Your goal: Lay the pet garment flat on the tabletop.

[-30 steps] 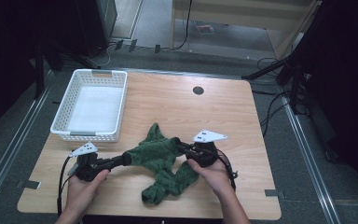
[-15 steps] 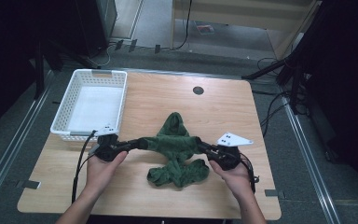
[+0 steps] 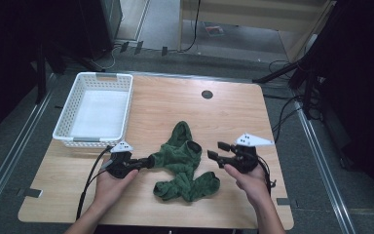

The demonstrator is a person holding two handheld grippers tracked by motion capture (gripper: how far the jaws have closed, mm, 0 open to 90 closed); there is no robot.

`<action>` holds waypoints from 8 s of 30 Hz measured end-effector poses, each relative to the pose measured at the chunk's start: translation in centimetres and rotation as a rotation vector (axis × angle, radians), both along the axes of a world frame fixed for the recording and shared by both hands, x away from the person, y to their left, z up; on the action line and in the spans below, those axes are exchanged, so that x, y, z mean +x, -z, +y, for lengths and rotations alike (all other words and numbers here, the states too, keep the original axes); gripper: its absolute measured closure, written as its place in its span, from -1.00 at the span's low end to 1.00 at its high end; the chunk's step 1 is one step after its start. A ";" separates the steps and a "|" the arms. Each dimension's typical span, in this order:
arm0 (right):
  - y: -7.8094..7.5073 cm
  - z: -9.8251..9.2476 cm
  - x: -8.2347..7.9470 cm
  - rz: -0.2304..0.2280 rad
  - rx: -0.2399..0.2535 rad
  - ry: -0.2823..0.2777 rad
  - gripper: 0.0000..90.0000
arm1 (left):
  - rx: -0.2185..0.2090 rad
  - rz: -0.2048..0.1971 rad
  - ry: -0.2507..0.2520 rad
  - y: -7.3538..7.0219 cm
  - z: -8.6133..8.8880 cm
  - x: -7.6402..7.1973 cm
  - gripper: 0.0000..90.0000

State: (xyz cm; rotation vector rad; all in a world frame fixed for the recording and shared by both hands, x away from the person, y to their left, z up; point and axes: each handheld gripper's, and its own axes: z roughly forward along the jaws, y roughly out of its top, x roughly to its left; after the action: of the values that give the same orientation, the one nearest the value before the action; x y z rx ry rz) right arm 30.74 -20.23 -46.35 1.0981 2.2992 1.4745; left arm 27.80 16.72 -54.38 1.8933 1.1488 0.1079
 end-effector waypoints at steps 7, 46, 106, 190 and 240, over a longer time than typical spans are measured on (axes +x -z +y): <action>0.5 6.9 8.3 0.159 -0.157 0.000 -0.07 | -0.030 -0.030 0.012 -0.7 0.2 0.0 0.92; 5.3 5.8 10.1 0.220 -0.103 -0.120 0.18 | -0.071 -0.047 -0.139 -1.2 -0.5 4.1 0.80; 3.7 5.1 -1.4 -0.028 -0.119 -0.057 0.82 | -0.081 -0.135 -0.131 -2.9 -1.8 2.6 0.12; 7.8 7.5 -1.1 0.055 -0.281 -0.007 0.89 | 0.132 0.055 -0.321 -0.6 -13.9 23.9 1.00; 6.3 3.9 10.0 0.172 -0.267 0.323 0.90 | 0.018 0.020 -0.026 -2.8 -9.5 14.5 0.46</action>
State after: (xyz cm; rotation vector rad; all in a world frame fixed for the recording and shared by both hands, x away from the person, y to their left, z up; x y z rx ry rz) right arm 40.78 -16.31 -52.64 1.4738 2.2074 0.9586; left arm 42.34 7.18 -51.53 1.8990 1.1900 0.1140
